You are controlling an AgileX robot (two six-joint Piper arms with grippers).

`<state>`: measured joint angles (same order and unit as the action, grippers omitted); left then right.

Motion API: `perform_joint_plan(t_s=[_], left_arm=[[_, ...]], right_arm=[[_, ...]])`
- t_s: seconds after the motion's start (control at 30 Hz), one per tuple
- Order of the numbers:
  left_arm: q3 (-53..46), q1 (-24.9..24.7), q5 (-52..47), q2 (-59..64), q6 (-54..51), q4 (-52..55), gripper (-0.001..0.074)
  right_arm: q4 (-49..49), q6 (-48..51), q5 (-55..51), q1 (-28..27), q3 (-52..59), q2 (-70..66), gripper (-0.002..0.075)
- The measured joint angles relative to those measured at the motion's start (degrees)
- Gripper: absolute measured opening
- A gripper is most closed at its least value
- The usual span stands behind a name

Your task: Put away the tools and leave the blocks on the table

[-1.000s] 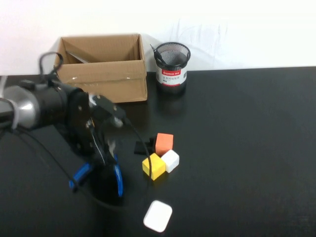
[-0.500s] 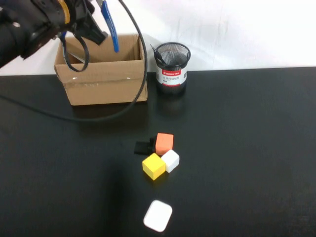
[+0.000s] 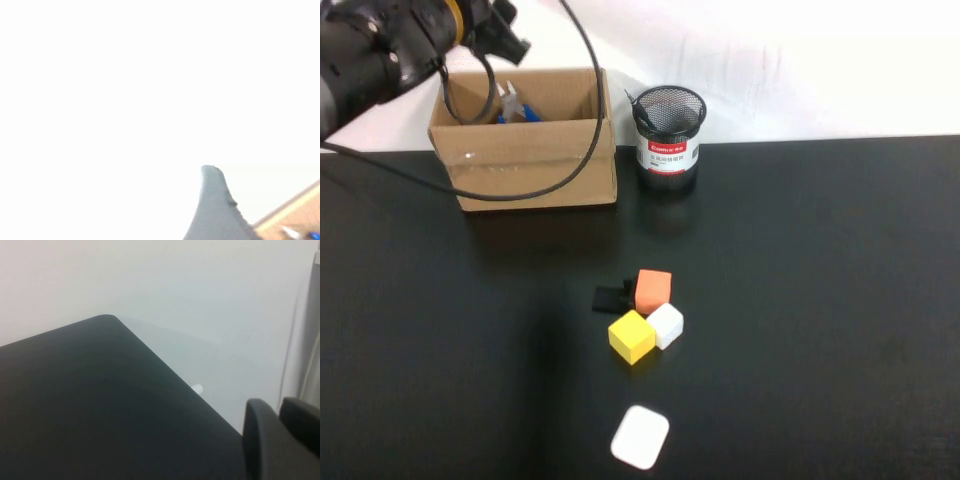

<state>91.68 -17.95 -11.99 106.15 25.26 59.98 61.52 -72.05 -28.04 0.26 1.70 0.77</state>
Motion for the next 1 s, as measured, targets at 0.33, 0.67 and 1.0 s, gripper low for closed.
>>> perform_joint_plan(t_s=[0.33,0.67,1.0], left_arm=[[-3.5,-3.2,-17.4,-20.5,-5.3,-15.9,0.0010],[-31.4,-3.4,-13.6,-52.6,-9.0,-26.8,0.0000],[-57.4,-3.4,-15.9,-78.6,-5.6,-37.2,-0.0001]], right_arm=[[0.0,0.0,-0.5,0.0,0.0,0.0,0.0024],[0.0,0.0,-0.6,0.0,0.0,0.0,0.0024],[0.0,0.0,-0.6,0.0,0.0,0.0,0.0024]])
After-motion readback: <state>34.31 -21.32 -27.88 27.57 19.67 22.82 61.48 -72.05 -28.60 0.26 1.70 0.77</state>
